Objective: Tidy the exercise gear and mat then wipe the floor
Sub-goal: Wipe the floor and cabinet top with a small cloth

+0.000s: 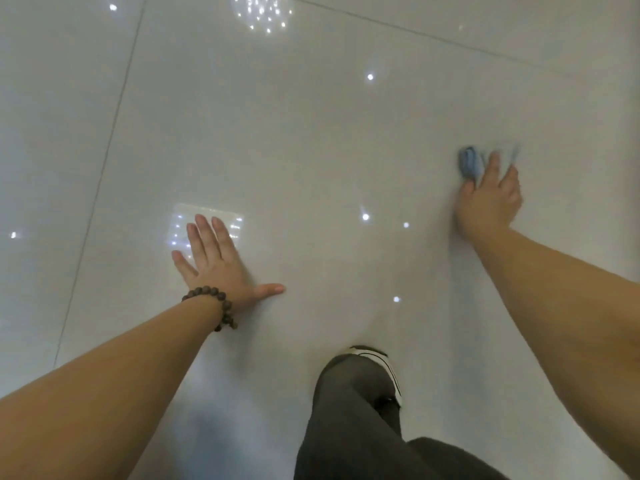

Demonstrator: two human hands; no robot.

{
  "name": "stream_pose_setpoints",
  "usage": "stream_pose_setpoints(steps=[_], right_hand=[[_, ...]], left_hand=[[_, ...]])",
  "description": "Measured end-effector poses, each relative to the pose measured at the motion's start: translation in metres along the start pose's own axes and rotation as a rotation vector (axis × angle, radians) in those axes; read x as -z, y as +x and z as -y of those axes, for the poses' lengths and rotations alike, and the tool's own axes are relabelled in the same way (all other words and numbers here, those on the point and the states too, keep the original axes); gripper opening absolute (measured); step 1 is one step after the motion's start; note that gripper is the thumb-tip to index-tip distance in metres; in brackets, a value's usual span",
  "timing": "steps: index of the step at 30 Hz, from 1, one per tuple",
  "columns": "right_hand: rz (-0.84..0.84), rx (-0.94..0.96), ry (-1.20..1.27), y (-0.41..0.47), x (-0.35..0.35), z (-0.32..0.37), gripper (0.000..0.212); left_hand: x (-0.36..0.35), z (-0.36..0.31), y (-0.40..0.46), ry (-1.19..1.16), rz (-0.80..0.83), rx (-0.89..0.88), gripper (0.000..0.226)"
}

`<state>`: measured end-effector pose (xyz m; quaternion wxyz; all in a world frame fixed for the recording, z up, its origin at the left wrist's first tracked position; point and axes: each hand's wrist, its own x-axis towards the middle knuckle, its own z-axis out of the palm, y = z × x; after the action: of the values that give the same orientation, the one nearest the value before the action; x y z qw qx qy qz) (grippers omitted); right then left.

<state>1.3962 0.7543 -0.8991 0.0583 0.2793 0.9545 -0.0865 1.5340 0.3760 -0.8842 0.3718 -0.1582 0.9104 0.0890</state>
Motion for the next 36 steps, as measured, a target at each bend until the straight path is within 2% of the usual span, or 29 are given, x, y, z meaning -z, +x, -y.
stream_pose_setpoints(steps=[1,2,3,7,8,10,12,13,15,18,20,23,26,28,30,33,36], right_hand=[[0.004,-0.103,0.024,-0.010,-0.002,0.019,0.061],[0.019,-0.114,0.023,-0.028,-0.007,0.040,0.060],[0.035,-0.024,0.017,-0.052,-0.015,0.059,0.059],[0.068,0.730,0.001,-0.193,-0.051,0.089,0.057],[0.116,0.865,0.004,-0.221,-0.052,0.084,0.055],[0.206,1.019,0.011,-0.241,-0.051,0.064,0.054],[0.215,0.994,-0.020,-0.222,-0.046,0.042,0.054],[0.186,0.908,-0.029,-0.205,-0.042,0.029,0.055],[0.108,0.595,-0.020,-0.165,-0.026,-0.004,0.056],[0.053,0.128,0.122,-0.121,0.029,-0.062,0.050],[-0.005,0.040,0.155,-0.123,0.066,-0.094,0.048],[-0.074,0.179,0.196,-0.159,0.093,-0.105,0.049],[-0.053,0.238,0.264,-0.204,0.081,-0.096,0.050],[-0.028,0.321,0.246,-0.228,0.058,-0.076,0.052],[0.034,0.430,0.181,-0.244,0.027,-0.045,0.055],[0.062,0.734,-0.055,-0.265,-0.031,0.005,0.061],[0.061,0.849,-0.151,-0.261,-0.051,0.025,0.058]], left_hand=[[0.000,-0.001,0.000,0.005,0.002,-0.001,0.158],[0.000,0.000,-0.001,0.009,0.003,-0.004,0.158],[-0.001,0.000,-0.002,0.016,0.000,-0.008,0.158],[-0.002,0.000,-0.001,0.012,-0.018,-0.008,0.159],[-0.002,-0.001,-0.001,0.014,-0.028,-0.005,0.158],[-0.002,-0.003,-0.002,0.013,-0.043,-0.004,0.156],[-0.002,-0.002,-0.005,0.012,-0.054,-0.018,0.157],[-0.002,-0.001,-0.006,0.015,-0.056,-0.026,0.157],[-0.001,0.000,-0.009,0.013,-0.053,-0.038,0.155],[-0.002,0.002,-0.012,0.005,-0.072,-0.052,0.155],[-0.006,0.004,-0.014,0.010,-0.108,-0.067,0.155],[-0.007,0.007,-0.016,0.033,-0.165,-0.080,0.149],[-0.016,0.001,-0.034,0.083,-0.228,-0.206,0.118],[-0.033,0.000,-0.049,0.121,-0.198,-0.311,0.109],[-0.044,-0.001,-0.052,0.197,-0.104,-0.361,0.117],[-0.044,0.004,-0.046,0.233,0.000,-0.385,0.133],[-0.047,0.007,-0.041,0.256,0.004,-0.387,0.138]])
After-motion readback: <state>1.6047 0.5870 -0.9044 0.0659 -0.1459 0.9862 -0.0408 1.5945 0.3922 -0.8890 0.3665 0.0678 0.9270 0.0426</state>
